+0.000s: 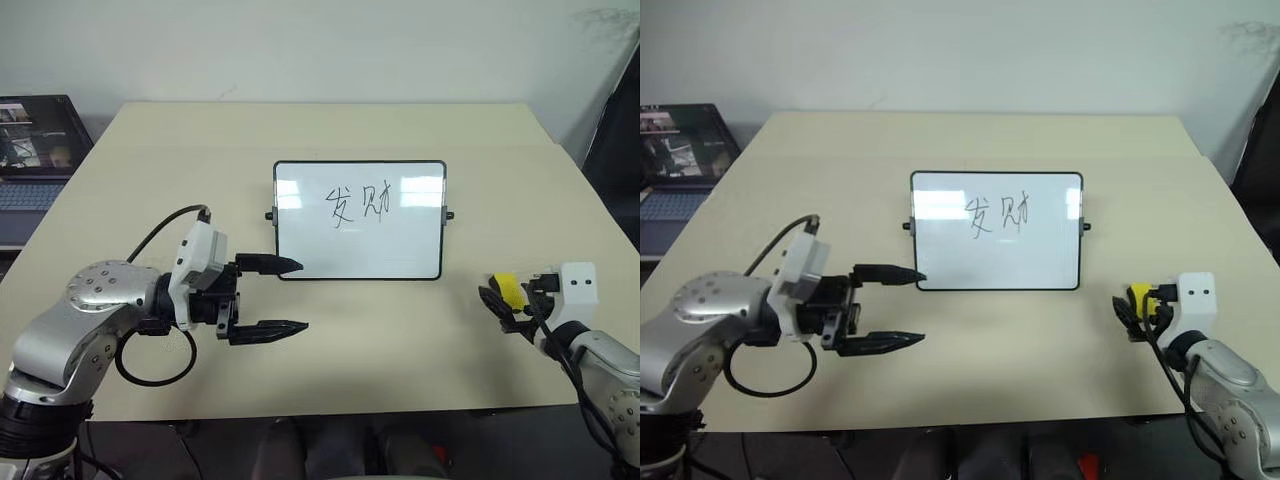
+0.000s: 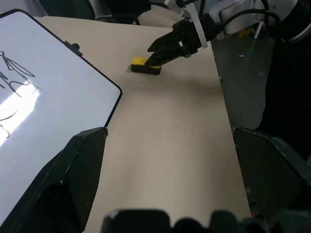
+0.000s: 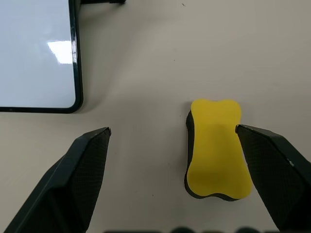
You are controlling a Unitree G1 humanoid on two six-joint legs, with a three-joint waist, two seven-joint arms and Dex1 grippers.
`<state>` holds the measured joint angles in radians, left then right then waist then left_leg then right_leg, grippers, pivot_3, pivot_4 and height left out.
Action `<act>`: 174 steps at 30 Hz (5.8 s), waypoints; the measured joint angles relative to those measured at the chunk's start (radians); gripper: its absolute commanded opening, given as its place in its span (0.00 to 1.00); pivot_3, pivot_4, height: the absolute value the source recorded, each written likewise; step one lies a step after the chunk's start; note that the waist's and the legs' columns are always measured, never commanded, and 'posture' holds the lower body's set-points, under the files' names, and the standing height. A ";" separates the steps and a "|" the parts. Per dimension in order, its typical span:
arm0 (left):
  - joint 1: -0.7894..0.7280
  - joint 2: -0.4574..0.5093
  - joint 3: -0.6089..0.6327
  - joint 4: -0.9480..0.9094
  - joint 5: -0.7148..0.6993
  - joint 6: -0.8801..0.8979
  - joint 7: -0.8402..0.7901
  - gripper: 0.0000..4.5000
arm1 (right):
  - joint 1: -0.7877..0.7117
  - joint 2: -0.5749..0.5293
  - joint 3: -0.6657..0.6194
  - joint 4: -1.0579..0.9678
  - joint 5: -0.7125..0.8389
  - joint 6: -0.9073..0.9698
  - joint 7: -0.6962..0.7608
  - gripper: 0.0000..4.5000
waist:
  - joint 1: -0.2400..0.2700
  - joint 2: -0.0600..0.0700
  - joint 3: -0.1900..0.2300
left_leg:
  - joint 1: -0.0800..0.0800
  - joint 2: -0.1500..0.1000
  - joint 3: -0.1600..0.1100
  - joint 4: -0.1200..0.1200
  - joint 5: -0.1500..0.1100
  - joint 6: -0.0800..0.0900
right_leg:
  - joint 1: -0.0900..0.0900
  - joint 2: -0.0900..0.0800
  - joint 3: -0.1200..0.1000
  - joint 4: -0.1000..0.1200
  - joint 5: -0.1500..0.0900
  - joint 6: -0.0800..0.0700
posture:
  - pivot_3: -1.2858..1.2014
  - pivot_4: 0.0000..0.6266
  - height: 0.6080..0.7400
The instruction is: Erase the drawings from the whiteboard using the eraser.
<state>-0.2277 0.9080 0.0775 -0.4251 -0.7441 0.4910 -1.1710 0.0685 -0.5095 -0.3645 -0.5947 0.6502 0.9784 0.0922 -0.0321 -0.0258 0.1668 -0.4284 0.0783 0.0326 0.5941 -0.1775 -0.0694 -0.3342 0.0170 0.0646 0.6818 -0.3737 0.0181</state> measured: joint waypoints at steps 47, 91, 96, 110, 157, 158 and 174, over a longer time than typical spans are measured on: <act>-0.043 -0.058 -0.089 -0.012 0.067 -0.012 -0.059 1.00 | -0.151 -0.020 0.038 0.244 -0.200 -0.009 0.106 0.22 | 0.001 0.000 0.000 | -0.001 0.000 0.001 0.002 0.000 0.000 | -0.001 0.001 0.001 0.001 0.002 -0.002 | 0.52 0.24 1.00; 0.040 -0.115 0.167 0.170 0.274 -0.056 0.352 1.00 | -0.770 0.154 0.612 0.357 -0.463 -0.427 0.258 0.22 | -0.001 -0.001 0.000 | -0.002 0.002 0.000 0.013 0.000 0.000 | -0.007 0.000 0.004 0.016 0.002 -0.001 | 0.52 0.24 1.00; 0.038 -0.112 0.166 0.170 0.277 -0.060 0.334 1.00 | -0.872 0.214 0.660 0.567 -0.578 -0.558 0.257 0.22 | 0.001 -0.002 0.000 | -0.003 0.002 0.000 0.013 0.000 0.000 | -0.008 -0.001 0.004 0.016 0.002 -0.001 | 0.52 0.24 1.00; 0.017 -0.112 0.155 0.160 0.282 -0.062 0.306 1.00 | -0.971 0.267 0.660 0.841 -0.716 -0.697 0.298 0.22 | -0.001 -0.002 0.000 | -0.004 0.002 0.000 0.013 0.000 0.000 | -0.009 -0.001 0.004 0.016 0.002 -0.002 | 0.52 0.24 1.00; -0.052 -0.129 0.099 0.260 0.366 -0.110 0.306 1.00 | -0.958 0.357 0.614 0.735 -0.756 -0.639 0.394 0.22 | -0.011 -0.009 0.002 | -0.006 0.003 0.001 0.010 0.000 0.000 | -0.015 -0.001 0.006 0.016 0.003 -0.001 | 0.52 0.24 1.00; -0.054 -0.129 0.094 0.260 0.368 -0.110 0.306 1.00 | -0.968 0.362 0.616 0.785 -0.760 -0.652 0.381 0.22 | -0.011 -0.009 0.002 | -0.006 0.003 0.001 0.010 0.000 0.000 | -0.015 -0.001 0.006 0.016 0.003 -0.001 | 0.52 0.24 1.00; -0.053 -0.130 0.079 0.225 0.365 -0.103 0.308 1.00 | -1.016 0.395 0.687 1.083 -0.863 -0.844 0.353 0.22 | -0.022 -0.009 0.003 | -0.004 0.003 0.000 0.012 0.000 0.000 | -0.013 -0.002 0.006 0.020 0.003 -0.001 | 0.52 0.24 1.00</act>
<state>-0.2804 0.7777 0.1562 -0.2001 -0.3794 0.3880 -0.8630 -0.9475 -0.1150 0.3229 0.4887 -0.2124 0.1339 0.4456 -0.0540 -0.0347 0.1699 -0.4325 0.0813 0.0326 0.6056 -0.1772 -0.0695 -0.3476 0.0154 0.0706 0.7017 -0.3707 0.0172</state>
